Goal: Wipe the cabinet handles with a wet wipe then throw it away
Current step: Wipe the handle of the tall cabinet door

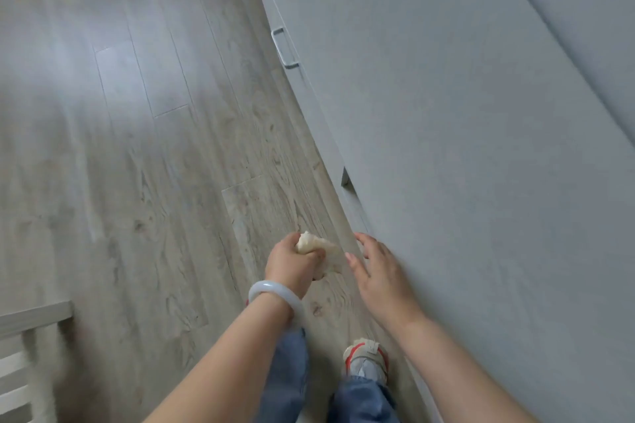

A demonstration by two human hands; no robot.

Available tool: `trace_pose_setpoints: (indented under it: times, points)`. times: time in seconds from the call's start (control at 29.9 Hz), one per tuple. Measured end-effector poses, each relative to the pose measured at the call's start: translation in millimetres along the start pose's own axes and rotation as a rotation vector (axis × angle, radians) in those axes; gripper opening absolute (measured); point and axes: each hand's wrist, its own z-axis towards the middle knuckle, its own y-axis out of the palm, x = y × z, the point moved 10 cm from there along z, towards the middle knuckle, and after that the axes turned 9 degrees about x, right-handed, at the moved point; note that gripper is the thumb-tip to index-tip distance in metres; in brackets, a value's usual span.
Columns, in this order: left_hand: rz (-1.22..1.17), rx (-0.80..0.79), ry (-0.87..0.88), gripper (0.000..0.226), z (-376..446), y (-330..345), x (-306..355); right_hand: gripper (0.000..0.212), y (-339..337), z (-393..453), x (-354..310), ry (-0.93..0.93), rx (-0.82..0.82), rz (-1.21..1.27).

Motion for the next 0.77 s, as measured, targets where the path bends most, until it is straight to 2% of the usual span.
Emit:
trace_pose_setpoints:
  times: [0.23,0.33,0.5,0.64,0.77]
  points:
    - [-0.047,-0.001,0.013,0.005,86,-38,65,0.044,-30,108,-95,-0.183,0.099,-0.058]
    - [-0.068,-0.016,0.002,0.016,131,-59,101,0.044,-26,170,-134,-0.204,0.131,-0.126]
    - [-0.102,-0.063,0.001,0.007,201,-107,165,0.044,-18,271,-207,-0.222,0.176,-0.236]
    - [-0.121,-0.096,0.019,0.007,258,-129,208,0.056,-19,357,-252,-0.311,0.237,-0.384]
    - [-0.047,-0.063,0.081,0.018,296,-117,231,0.06,-24,422,-274,-0.386,0.259,-0.51]
